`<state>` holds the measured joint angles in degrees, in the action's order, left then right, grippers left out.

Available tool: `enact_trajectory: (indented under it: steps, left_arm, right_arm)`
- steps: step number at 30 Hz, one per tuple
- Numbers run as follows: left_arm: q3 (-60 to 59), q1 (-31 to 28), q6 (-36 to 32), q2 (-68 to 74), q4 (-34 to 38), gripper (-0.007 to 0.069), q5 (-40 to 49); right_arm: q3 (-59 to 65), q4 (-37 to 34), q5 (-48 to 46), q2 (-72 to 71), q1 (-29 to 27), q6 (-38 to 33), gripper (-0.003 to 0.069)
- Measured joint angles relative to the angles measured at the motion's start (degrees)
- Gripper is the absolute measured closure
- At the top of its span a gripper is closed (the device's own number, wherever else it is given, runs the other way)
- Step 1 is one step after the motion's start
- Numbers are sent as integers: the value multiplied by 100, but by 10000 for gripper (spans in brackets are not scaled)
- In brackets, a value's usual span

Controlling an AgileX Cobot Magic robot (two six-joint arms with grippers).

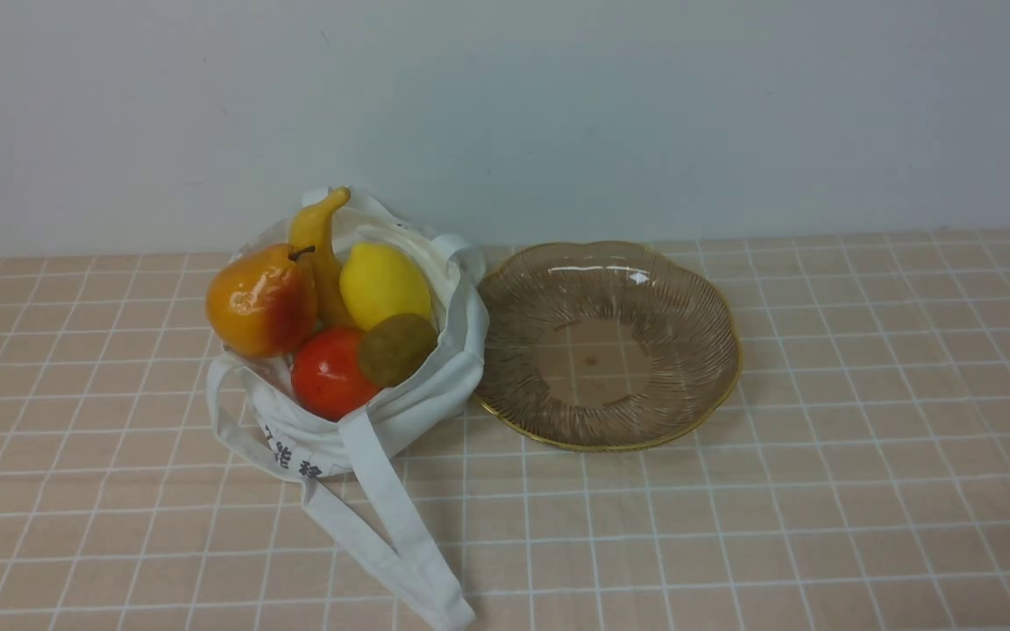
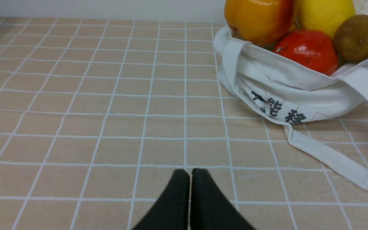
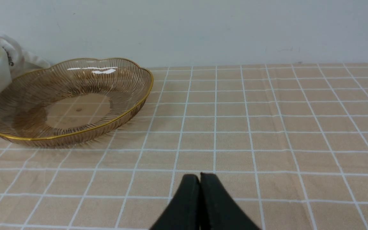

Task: Take the fruit out of the bag on the brown coffee tablecloth and place them on the plate.
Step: 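Reach into the bag and grasp a fruit with the left gripper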

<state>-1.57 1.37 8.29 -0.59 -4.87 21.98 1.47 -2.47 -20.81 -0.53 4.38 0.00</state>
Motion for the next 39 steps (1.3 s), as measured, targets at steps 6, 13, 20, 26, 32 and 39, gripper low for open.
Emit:
enact_trajectory:
  steps: [6, 13, 20, 26, 32, 39]
  left_arm:
    - [0, 0, 0, 0, 0, 632, 0]
    - [-6, 0, 1684, 0, 2520, 632, 10]
    - [-6, 0, 2376, 0, 4880, 632, 6]
    - [-1, 0, 1599, 0, 4962, 632, -115]
    - [1036, 0, -170, 119, 4951, 632, 475]
    - [2754, 0, -1326, 2054, 4160, 632, 2088]
  right_arm:
    - [0, 0, 0, 0, 0, 0, 673]
    - [0, 0, 0, 0, 0, 0, 673]
    - [0, 0, 0, 0, 0, 0, 673]
    - [0, 0, 0, 0, 0, 0, 673]
    - [0, 0, 0, 0, 0, 0, 673]
    - [0, 0, 0, 0, 0, 0, 673]
